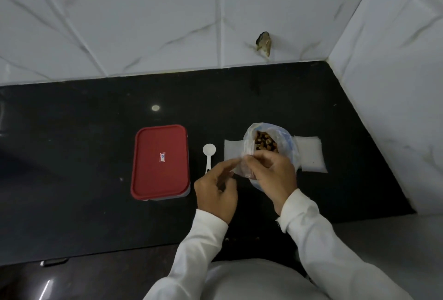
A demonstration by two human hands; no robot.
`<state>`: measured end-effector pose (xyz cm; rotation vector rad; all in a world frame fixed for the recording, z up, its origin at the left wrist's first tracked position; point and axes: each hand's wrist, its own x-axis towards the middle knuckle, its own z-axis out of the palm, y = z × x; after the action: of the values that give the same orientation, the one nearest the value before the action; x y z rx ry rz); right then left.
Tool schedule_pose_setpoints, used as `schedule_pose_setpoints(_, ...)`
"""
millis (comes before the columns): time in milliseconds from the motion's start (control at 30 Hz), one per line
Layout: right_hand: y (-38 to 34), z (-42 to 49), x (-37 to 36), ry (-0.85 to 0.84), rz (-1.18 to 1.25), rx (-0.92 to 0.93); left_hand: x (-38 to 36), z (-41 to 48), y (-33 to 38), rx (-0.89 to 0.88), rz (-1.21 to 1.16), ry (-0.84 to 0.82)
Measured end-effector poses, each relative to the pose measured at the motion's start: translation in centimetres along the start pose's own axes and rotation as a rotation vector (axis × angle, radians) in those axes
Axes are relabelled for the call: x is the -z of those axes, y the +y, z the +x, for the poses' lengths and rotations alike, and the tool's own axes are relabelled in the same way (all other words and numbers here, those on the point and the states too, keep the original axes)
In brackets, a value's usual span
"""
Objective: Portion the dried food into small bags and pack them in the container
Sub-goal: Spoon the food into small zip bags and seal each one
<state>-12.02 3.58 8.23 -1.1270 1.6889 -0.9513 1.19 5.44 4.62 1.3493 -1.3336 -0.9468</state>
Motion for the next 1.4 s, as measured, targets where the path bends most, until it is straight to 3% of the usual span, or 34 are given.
schedule_pose_setpoints(100,0.4,0.0,-0.7,-0.033,-0.070,0.051,0.7,1.3,-0.1,0.228,-0.157,-0.017)
schedule_pose_setpoints(500,0.9,0.6,-1.9,-0.041,-0.225,0.083,1.3,3.1,0.8,0.279,-0.015,-0.103)
schedule_pose_setpoints(700,0.7,1.2,-1.7,-0.135,-0.275,0.133,0.9,3.6,-0.1,0.361,-0.027,-0.109)
schedule_pose_setpoints(800,0.5,1.3,-1.3,-0.209,-0.234,0.160,0.9,4.2,-0.4,0.481,-0.092,-0.101)
schedule_pose_setpoints(933,0.5,1.5,-0.7,-0.238,-0.051,0.061,0.7,4.7,0.4,0.658,-0.332,-0.088)
schedule_pose_setpoints(1133,0.9,2.2,0.3,-0.183,-0.060,0.042,0.0,3.5,0.2,0.367,-0.047,-0.034)
schedule_pose_setpoints(1400,0.7,2.5,1.0,-0.250,-0.050,0.094,-0.3,3.8,0.8,0.382,-0.027,-0.070)
